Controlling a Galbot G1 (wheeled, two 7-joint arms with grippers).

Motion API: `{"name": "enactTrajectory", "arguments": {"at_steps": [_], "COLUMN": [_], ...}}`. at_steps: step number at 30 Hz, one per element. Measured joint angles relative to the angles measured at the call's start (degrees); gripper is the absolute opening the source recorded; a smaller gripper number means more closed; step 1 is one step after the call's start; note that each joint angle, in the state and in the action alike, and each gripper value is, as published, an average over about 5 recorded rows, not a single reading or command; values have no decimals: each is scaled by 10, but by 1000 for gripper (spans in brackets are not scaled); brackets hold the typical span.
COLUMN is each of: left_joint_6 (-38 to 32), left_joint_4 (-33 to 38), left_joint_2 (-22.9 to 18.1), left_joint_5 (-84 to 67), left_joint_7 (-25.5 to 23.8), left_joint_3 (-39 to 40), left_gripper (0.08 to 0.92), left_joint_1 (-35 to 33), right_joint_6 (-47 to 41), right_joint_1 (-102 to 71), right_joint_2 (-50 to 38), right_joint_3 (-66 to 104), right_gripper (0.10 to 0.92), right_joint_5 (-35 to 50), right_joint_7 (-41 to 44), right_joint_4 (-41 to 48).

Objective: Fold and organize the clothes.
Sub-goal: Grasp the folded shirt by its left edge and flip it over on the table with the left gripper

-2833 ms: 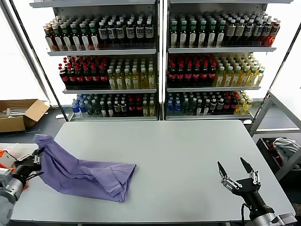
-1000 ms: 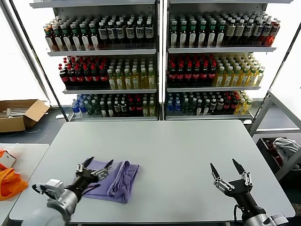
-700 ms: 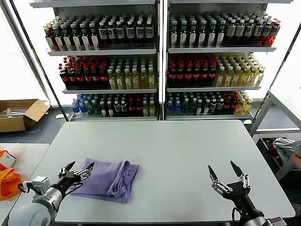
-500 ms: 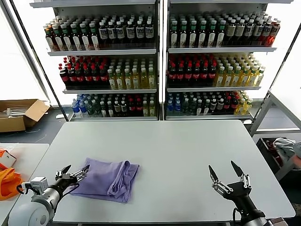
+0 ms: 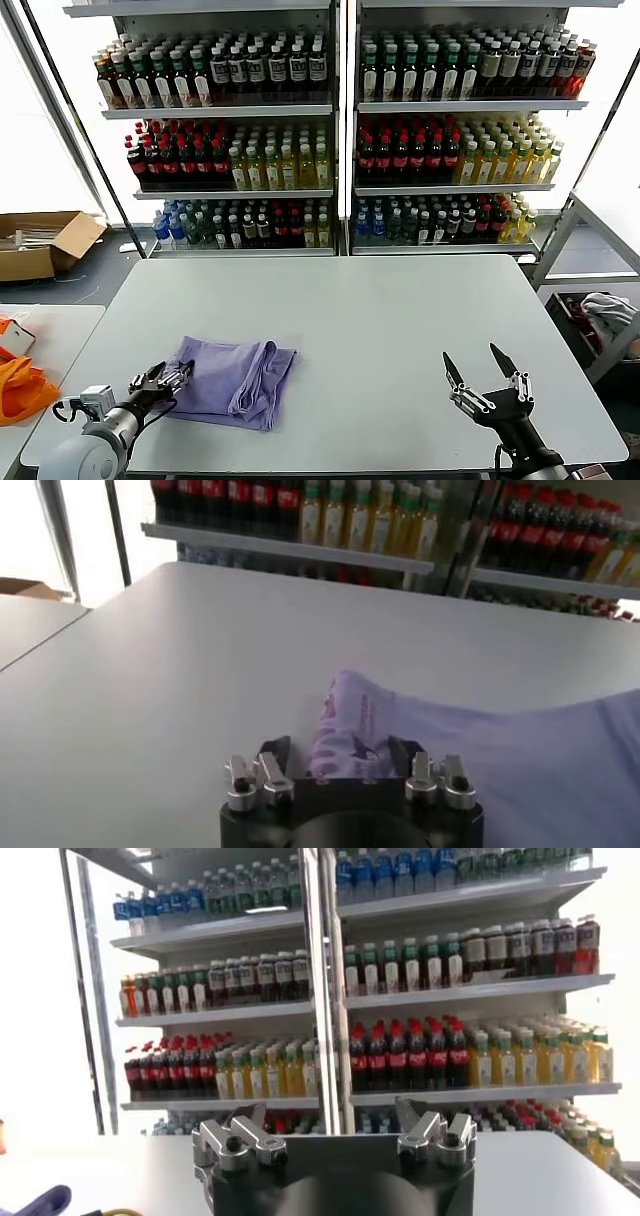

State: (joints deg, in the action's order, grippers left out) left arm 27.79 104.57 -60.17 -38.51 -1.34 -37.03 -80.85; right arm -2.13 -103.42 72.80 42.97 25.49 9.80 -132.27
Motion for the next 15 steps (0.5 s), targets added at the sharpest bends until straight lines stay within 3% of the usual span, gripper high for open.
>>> {"name": "enactTrajectory", "arguments": {"at_steps": [15], "left_joint_6": [-36], "left_joint_4": [4], "left_joint_2": [-8], "left_joint_5": [11], "left_joint_7": [1], "left_joint_3": [-19], "left_gripper": [180], "left_joint_1": [-15], "right_joint_6": [1], "right_joint_1": [5], "right_joint_2": [-6], "right_joint_3": [5], "right_gripper": [823], "right_joint_5": [13], "right_joint_7": [-1], "right_joint_4": [6]}}
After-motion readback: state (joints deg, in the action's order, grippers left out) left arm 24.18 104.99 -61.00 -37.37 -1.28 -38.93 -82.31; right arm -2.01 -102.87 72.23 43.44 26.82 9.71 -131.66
